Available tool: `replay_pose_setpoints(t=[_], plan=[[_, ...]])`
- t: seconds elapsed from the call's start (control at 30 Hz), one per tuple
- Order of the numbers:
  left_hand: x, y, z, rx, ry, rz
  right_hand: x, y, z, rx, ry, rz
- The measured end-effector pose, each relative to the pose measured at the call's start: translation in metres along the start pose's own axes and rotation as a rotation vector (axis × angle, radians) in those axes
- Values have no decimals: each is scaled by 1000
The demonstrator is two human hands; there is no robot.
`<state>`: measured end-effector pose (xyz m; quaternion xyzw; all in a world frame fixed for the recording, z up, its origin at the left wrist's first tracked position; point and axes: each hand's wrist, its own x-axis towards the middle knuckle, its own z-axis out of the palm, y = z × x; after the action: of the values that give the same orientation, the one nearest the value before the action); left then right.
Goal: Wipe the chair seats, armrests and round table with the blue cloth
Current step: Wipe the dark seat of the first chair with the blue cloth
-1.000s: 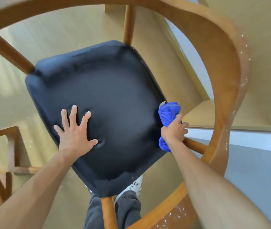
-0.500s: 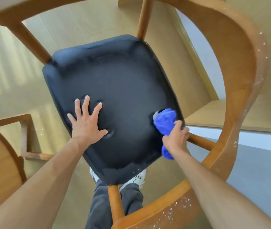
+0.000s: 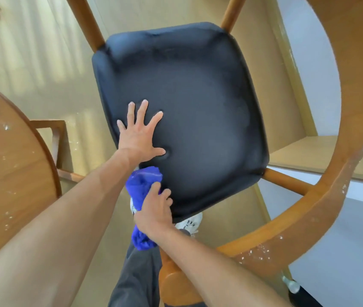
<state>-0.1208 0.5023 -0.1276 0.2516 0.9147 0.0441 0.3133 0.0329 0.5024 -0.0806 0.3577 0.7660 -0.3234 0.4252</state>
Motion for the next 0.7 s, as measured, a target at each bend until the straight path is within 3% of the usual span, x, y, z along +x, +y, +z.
replay_pose_setpoints(t=[0.1, 0.2, 0.3, 0.37, 0.53, 0.7], plan=[[2, 1, 2, -1, 3, 0, -15, -12, 13, -510, -164, -443], [3, -2, 6, -7, 18, 9, -13, -1, 8, -1031, -56, -908], [2, -3, 8, -9, 21, 14, -1, 19, -7, -1288, -12, -1158], [3, -4, 10, -12, 33, 21, 6, 34, -14, -1392, -26, -1224], [3, -6, 11, -21, 44, 23, 23, 63, -77, -1393, 35, -1213], [3, -4, 12, 5, 43, 11, 40, 87, -149, -1414, 173, -977]])
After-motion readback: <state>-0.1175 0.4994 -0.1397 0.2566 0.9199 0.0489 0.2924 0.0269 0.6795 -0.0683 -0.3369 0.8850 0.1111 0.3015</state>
